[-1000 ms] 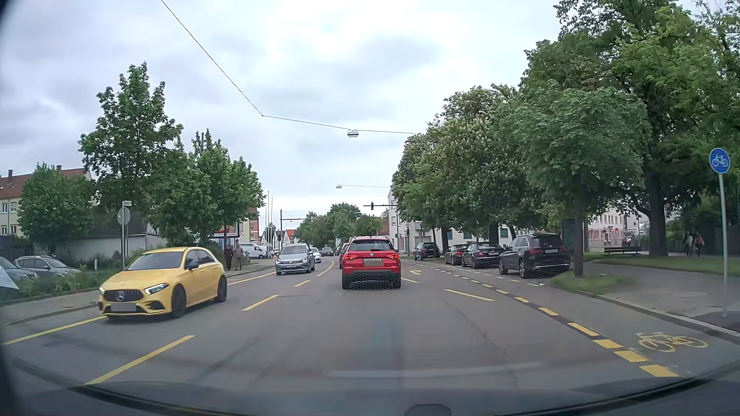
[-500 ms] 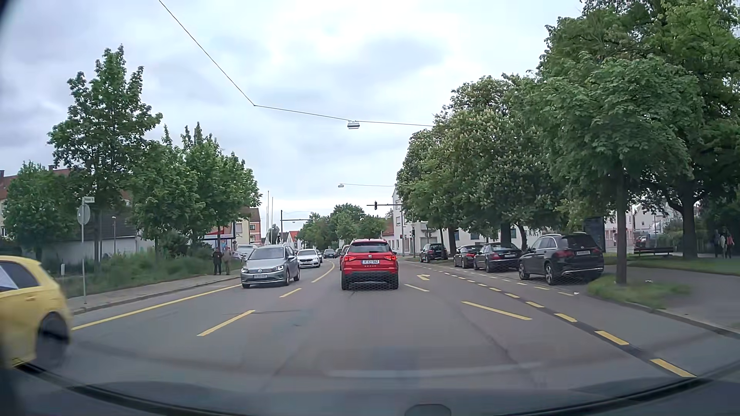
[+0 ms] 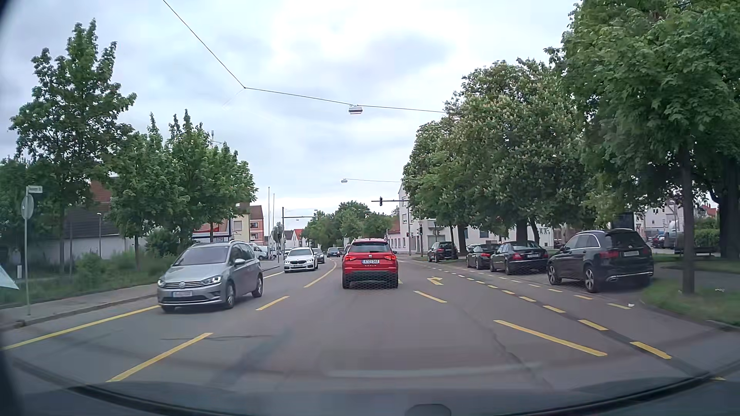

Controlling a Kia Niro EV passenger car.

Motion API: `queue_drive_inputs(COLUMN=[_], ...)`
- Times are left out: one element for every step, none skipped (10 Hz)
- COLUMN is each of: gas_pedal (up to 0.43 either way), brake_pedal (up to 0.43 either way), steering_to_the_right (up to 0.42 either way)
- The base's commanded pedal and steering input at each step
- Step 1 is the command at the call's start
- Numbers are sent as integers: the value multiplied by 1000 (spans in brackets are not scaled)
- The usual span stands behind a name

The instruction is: Follow the waypoints while adhering to traffic rules and regulations

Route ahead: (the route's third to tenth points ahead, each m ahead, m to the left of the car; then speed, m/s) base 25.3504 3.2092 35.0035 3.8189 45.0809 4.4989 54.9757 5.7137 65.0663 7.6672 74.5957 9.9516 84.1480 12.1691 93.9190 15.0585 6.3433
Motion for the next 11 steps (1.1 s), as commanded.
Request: queue_drive_inputs(gas_pedal=[260,260,260,248,209,197,189,189,189,189,189], brake_pedal=[0,0,0,0,0,0,0,0,0,0,0], steering_to_the_right=[-32,-34,-34,-34,-34,-33,-32,-30,-27,-24,-21])
